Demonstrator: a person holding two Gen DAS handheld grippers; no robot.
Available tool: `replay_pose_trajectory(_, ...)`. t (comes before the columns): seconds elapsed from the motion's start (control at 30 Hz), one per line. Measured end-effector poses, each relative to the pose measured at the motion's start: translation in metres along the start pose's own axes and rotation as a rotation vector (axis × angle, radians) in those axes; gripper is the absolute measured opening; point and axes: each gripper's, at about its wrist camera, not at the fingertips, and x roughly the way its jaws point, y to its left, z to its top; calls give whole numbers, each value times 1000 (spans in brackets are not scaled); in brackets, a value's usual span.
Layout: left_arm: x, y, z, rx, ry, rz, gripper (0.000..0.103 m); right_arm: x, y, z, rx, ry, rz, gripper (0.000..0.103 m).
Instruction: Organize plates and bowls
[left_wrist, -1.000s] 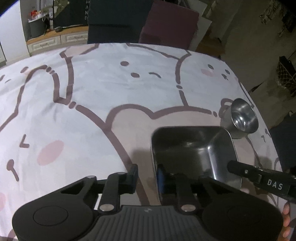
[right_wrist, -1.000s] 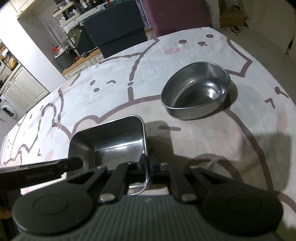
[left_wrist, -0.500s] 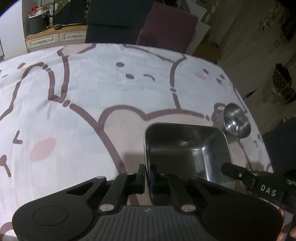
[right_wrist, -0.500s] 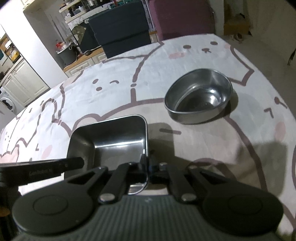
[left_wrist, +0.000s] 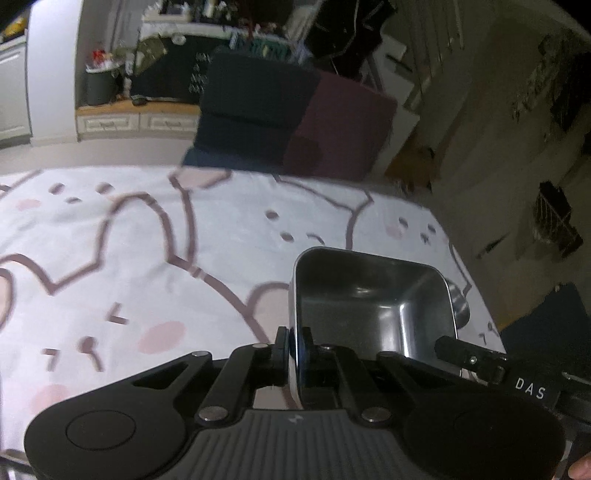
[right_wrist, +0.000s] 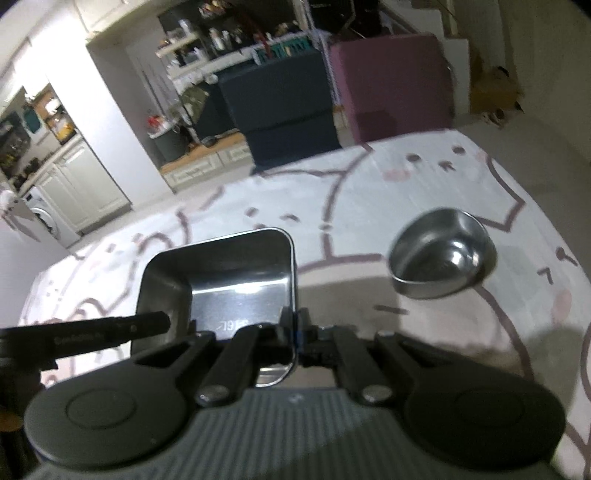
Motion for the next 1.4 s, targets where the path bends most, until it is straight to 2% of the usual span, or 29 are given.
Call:
replay_pose_trajectory(0.4, -101, 51, -11, -39, -132, 54, 6, -42, 80, -16, -59, -68, 143, 3)
replay_pose_trajectory(0.77, -173, 105, -46, -74, -188, 125, 6, -52, 142, -41, -110, -48, 268, 4)
replay_pose_trajectory(1.1, -204, 163, -83, -143, -164, 185, 6, -40, 197, -65, -204, 40, 332, 5)
replay_pose_trajectory(1.4, -191, 192, -108, -147, -87, 227, 5, -31, 232, -90, -313, 130, 332, 9)
